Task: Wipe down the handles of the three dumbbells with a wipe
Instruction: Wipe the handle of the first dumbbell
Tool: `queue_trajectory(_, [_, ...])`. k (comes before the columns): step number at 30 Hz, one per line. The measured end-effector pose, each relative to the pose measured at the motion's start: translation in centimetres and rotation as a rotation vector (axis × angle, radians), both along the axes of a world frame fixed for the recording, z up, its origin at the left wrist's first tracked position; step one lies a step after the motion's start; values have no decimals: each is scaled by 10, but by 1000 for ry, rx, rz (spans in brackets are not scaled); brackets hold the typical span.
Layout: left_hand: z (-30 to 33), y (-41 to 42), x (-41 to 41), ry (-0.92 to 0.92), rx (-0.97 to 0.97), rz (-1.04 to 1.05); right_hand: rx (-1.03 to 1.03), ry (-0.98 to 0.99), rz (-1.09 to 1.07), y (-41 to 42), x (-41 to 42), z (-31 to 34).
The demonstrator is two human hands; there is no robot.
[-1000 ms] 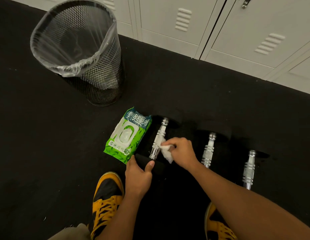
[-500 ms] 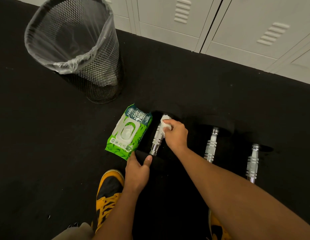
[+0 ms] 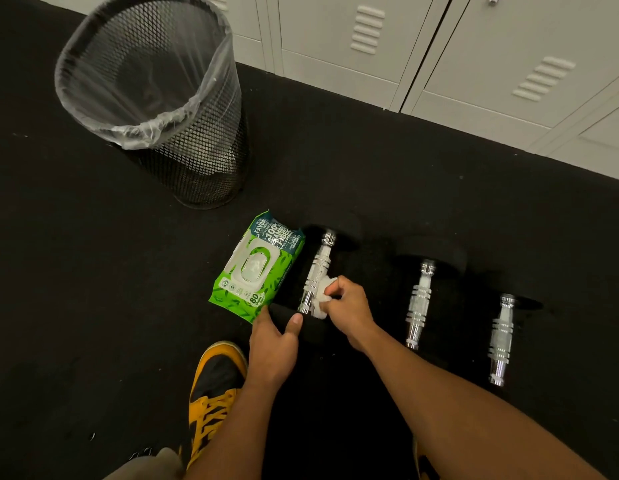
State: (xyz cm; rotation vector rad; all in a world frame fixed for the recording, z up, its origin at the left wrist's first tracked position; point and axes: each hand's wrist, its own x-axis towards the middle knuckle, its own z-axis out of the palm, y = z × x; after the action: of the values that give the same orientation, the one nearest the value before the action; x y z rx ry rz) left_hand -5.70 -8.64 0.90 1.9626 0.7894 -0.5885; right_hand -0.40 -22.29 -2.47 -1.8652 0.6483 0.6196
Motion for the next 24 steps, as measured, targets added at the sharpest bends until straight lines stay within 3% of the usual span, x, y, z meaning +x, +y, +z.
queue_trajectory(6, [0, 0, 1, 9, 5, -5, 47, 101, 59, -2, -6, -6])
queue_trajectory(16, [2, -2, 0, -8, 18, 2, 318, 215, -85, -1, 1, -4])
queue_trajectory(24, [2, -5, -2, -19, 50, 0, 61, 90, 99, -6, 7, 8])
